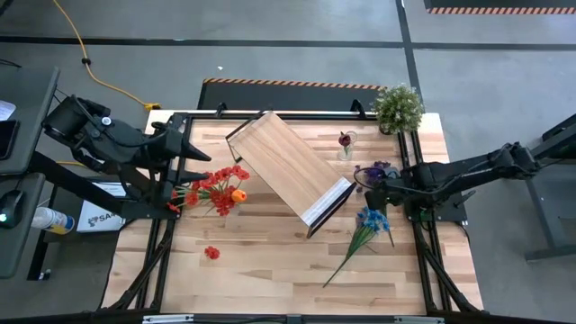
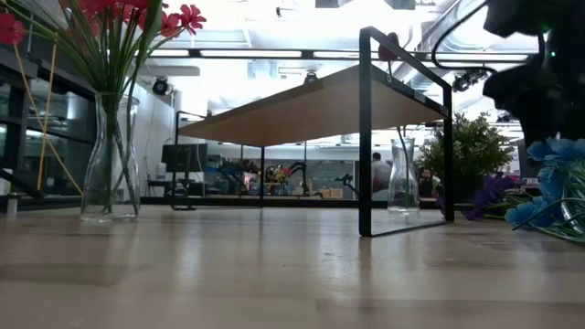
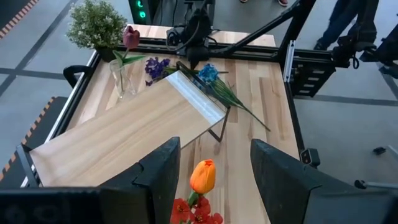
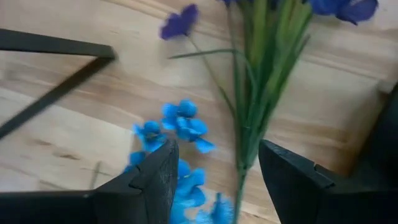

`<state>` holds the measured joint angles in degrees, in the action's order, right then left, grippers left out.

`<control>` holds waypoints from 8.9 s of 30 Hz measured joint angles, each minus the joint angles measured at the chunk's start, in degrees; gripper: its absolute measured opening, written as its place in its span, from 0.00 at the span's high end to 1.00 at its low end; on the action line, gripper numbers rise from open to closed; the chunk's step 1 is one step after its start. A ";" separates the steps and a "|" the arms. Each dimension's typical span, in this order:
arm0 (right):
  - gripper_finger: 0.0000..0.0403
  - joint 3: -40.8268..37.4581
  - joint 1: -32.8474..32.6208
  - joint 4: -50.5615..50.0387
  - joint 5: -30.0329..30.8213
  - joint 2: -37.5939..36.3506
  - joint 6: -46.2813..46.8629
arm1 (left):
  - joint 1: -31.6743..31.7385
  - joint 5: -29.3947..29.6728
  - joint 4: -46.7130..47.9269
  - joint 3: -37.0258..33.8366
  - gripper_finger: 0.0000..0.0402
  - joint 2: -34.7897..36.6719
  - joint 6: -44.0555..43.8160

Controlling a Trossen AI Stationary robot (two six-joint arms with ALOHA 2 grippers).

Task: Pick and place flowers into a vace then onto a shelf
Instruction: Put the purple flowers into the top transparent vase

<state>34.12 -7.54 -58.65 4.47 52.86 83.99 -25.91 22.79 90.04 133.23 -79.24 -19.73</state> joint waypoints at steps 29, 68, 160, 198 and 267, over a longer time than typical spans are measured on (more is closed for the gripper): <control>0.48 -9.94 9.47 12.74 0.51 5.44 -0.88 | 0.00 0.72 -0.02 0.00 0.43 -0.02 -0.04; 0.99 -8.04 12.82 11.96 10.76 -1.67 -1.51 | 0.00 1.95 -0.02 -0.01 0.43 -0.24 -0.07; 1.00 34.24 16.55 30.68 77.88 26.37 -41.60 | 0.02 2.82 -0.02 -0.02 0.43 -0.55 -0.15; 0.98 34.24 18.06 33.17 80.68 33.92 -40.92 | 0.02 0.70 -0.02 -0.02 0.43 -0.52 -0.04; 0.99 31.52 21.12 34.67 82.07 34.03 -42.07 | 0.01 2.40 -0.02 -0.02 0.43 -0.52 -0.04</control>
<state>65.65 13.58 -23.97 86.53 86.89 41.92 -25.90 25.19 90.02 133.21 -79.77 -19.77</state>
